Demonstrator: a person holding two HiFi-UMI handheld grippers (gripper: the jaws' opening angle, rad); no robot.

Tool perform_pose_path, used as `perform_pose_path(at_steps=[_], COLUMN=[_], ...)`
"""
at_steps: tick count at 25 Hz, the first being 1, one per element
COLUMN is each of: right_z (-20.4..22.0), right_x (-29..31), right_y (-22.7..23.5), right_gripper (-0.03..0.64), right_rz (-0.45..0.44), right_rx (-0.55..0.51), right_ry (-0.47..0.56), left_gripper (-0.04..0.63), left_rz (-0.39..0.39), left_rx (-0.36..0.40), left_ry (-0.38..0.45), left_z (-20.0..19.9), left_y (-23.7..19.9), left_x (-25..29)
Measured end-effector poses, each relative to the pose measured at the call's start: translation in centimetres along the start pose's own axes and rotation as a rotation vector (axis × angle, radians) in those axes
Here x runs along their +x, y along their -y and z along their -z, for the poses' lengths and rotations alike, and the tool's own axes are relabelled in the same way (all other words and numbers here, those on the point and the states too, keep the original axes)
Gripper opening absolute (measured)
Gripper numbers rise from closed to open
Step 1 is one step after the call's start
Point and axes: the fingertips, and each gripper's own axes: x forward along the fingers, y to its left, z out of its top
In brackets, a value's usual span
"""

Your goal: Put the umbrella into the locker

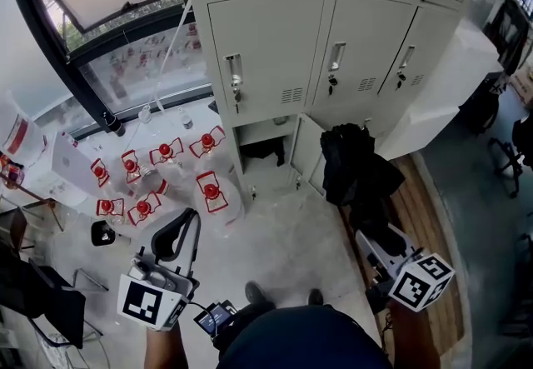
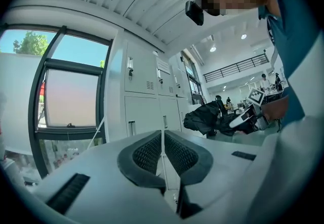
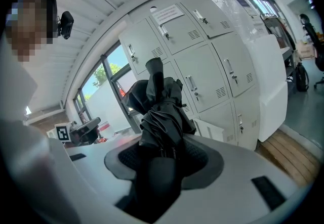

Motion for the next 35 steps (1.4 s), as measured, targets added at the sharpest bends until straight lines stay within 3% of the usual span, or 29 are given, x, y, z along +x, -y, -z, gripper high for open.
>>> perform_pose_path(at_steps=[23, 35], right_z=[1.1, 0.2], right_x=[4.1, 10.6], right_y=[-4.5, -2.5], right_gripper=[0.204, 0.204], right_rz=[0.095, 0.014], right_rx=[0.013, 0.005], right_ry=[0.039, -0.029], left_gripper=[0.035, 0.035], left_rz=[0.181, 0.040], left_rx=[-0.045, -0.052], left_ry=[0.004, -0.017], left_z=[2.9, 4.5], left_y=[-4.0, -8.5], left_x=[-0.1, 0.2])
